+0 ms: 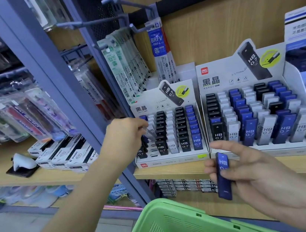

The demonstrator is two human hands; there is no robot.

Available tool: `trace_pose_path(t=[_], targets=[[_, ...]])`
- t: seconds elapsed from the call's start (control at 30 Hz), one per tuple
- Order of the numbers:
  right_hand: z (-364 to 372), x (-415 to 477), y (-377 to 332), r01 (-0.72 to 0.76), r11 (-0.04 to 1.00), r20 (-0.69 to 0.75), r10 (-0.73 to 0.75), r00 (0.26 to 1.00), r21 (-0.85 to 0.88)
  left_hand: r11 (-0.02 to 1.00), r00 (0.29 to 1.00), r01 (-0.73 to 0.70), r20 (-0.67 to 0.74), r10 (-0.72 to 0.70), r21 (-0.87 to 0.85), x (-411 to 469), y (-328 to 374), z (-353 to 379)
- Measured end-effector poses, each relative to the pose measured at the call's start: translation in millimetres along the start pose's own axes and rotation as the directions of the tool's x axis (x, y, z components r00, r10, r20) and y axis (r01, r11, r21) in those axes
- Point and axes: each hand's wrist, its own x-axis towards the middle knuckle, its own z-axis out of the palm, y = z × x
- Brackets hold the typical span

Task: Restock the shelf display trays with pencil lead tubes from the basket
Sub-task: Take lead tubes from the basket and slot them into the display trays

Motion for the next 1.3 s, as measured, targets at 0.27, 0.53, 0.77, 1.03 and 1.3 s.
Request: trace_pose_path(t=[0.27, 0.53, 0.77, 1.03, 1.3], targets=[[2, 0, -1, -0.064, 0.998, 0.033, 0.065, 0.997, -0.018, 0.992, 0.986, -0.087, 0.15, 0.072, 0.094, 13, -13, 27], [2, 2, 1, -0.03, 0.999, 0.034, 0.031, 0.999, -0.034, 0.999, 0.997, -0.047, 0.058, 0.046, 0.009, 22, -14, 42], [-6, 6, 3, 0.029, 0.993, -0.026, -0.032, 0.999, -0.112, 0.989, 0.997, 0.016, 0.078, -0.028, 0.144, 21, -2, 30], [-8, 7, 3, 0.159, 0.986, -0.092, -0.163, 0.982, -0.043, 0.669, 0.866, 0.334, 0.496, 0.061, -0.664, -19, 48, -28], [-1, 10, 12, 0.232, 0.962, -0.17, -0.254, 0.952, -0.142, 0.68, 0.854, 0.312, 0.51, 0.105, -0.663, -37, 61, -9]])
